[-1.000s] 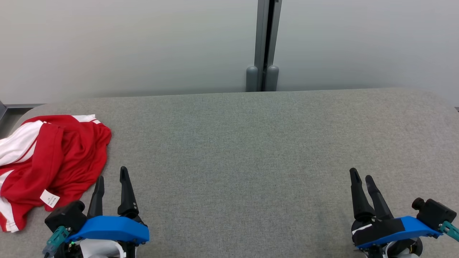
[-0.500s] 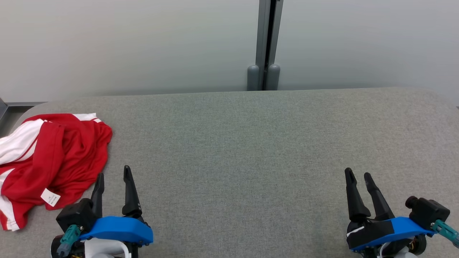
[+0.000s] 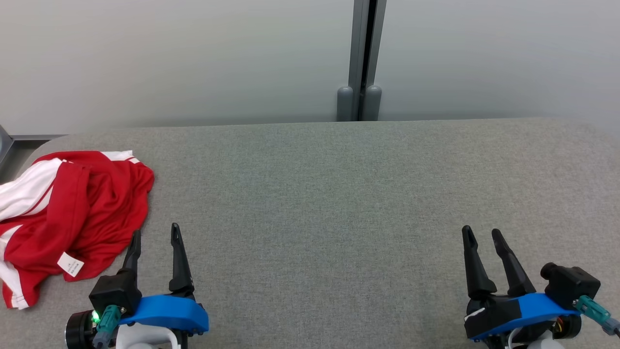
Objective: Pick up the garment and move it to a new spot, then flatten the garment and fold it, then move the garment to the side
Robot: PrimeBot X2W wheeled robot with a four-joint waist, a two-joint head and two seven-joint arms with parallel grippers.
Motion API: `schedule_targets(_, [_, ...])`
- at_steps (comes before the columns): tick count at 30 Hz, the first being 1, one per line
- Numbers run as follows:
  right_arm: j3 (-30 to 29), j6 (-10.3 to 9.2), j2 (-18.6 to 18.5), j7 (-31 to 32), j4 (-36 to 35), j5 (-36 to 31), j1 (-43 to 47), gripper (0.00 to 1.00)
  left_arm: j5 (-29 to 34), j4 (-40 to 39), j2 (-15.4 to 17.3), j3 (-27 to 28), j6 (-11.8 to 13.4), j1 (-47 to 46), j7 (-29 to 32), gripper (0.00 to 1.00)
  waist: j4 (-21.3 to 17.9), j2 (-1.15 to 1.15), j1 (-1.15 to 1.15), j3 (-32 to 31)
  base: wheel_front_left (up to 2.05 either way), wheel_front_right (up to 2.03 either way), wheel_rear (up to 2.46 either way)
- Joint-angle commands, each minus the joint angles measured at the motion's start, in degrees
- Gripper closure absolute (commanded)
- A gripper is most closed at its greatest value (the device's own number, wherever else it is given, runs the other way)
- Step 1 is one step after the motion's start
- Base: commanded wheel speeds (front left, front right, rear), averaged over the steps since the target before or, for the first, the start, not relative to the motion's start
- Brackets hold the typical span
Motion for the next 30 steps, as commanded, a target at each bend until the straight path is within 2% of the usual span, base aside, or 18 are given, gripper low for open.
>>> schedule_targets(1, [0.11, 0.13, -0.4, -0.42, -0.06, -1.28, -0.71, 0.0, 1.17, -0.08, 0.37, -0.05, 0.21, -0.89, -0.45, 0.0, 0.02, 0.0, 0.0, 0.01, 0.0, 0.0, 0.0])
schedule_targets(26, [-0.07, 0.14, -0.45, -3.15, 1.7, -11.6, -1.4, 0.0, 10.66, 3.02, 0.05, -0.13, 0.17, -1.7, -3.16, 0.0, 0.48, 0.0, 0.0, 0.45, 0.0, 0.0, 0.0])
schedule_targets(30, [-0.24, 0.14, -0.44, -3.11, 2.32, -11.44, -1.35, 0.0, 10.13, 3.42, -0.09, 0.18, -0.03, -1.73, -3.12, 0.0, 0.53, 0.0, 0.0, 0.4, 0.0, 0.0, 0.0])
